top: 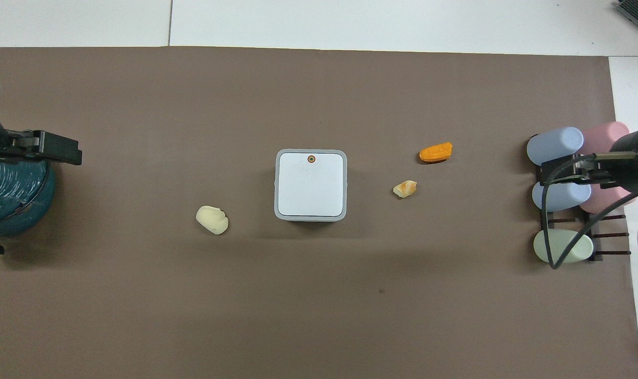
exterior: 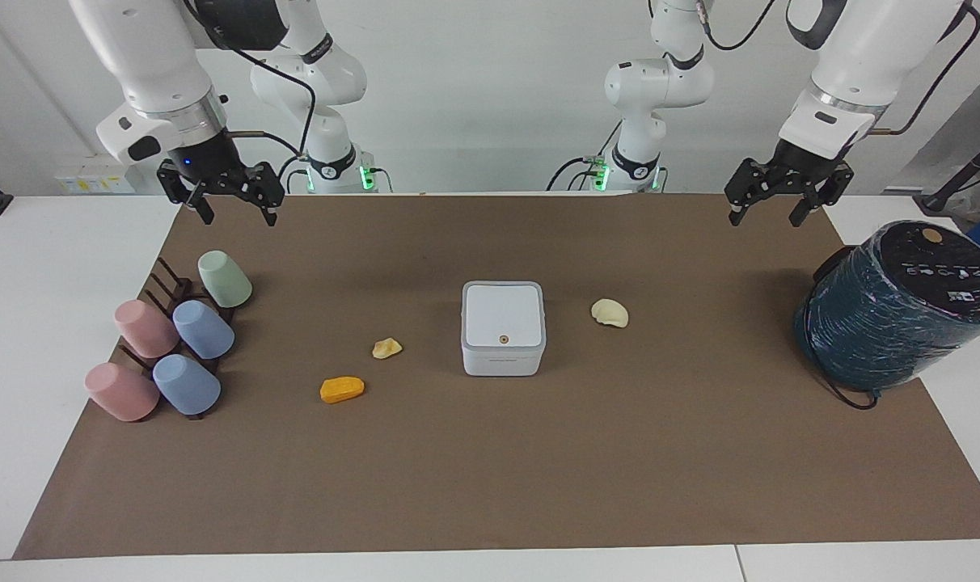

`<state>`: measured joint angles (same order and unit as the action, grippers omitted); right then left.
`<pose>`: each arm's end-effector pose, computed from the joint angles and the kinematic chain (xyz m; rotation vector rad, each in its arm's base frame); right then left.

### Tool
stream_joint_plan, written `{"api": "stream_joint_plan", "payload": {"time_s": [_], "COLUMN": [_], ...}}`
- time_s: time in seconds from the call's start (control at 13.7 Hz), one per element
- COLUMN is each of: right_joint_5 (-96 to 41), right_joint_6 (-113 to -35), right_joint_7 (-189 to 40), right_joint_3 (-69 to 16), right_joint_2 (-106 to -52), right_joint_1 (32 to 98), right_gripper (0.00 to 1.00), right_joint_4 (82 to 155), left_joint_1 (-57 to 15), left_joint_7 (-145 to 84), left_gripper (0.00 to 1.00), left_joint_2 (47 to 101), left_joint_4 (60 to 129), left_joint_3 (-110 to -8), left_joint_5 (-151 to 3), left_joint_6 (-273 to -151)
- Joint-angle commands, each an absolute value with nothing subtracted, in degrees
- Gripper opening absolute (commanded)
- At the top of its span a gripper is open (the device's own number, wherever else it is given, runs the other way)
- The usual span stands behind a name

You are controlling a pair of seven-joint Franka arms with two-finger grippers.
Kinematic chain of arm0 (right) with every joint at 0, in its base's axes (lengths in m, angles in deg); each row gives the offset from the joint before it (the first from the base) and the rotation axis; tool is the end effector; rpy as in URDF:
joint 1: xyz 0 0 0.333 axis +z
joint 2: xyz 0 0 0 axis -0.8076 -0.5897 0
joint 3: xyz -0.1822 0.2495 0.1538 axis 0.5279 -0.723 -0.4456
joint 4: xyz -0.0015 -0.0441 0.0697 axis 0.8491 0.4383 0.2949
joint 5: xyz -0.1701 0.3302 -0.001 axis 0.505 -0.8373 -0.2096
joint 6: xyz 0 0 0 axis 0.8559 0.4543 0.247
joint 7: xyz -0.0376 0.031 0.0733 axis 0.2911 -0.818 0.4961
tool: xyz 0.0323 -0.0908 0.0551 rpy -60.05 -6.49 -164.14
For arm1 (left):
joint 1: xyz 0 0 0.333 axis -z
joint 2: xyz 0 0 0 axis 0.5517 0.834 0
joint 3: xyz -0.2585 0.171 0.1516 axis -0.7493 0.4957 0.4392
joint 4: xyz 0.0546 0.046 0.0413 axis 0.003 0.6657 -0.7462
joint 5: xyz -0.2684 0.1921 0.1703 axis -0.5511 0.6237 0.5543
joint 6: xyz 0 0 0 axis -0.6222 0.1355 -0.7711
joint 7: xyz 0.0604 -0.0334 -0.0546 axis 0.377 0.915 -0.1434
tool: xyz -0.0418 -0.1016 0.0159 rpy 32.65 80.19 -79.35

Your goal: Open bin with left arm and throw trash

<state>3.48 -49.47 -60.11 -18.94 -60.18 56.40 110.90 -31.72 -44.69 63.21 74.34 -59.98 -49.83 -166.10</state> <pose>0.5158 0.0191 0.6389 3.1310 -0.0986 0.0104 0.5308 -0.0549 0.6651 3.1097 -0.1199 0.1029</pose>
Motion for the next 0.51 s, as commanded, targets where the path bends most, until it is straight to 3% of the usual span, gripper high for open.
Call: {"api": "stream_joint_plan", "payload": {"time_s": [0.0,0.44], "right_joint_5": [2.4,2.4], "right_joint_6": [-49.4,-49.4], "right_joint_7": [-59.6,-59.6], "right_joint_3": [-19.1,-19.1], "right_joint_2": [-59.5,-59.5], "right_joint_1": [55.7,55.8], "right_gripper": [1.0,1.0], "right_joint_4": [111.6,111.6], "left_joint_1": [-32.3,-31.4], "left_joint_7": [-45.4,-44.5], "left_gripper": [1.0,1.0], "left_joint_2": [61.7,61.0], "left_joint_4": [76.1,77.3], "left_joint_3": [-60.1,-60.4], "left_joint_5": [-49.0,-49.0], "left_joint_6": [-166.8,-165.8]}}
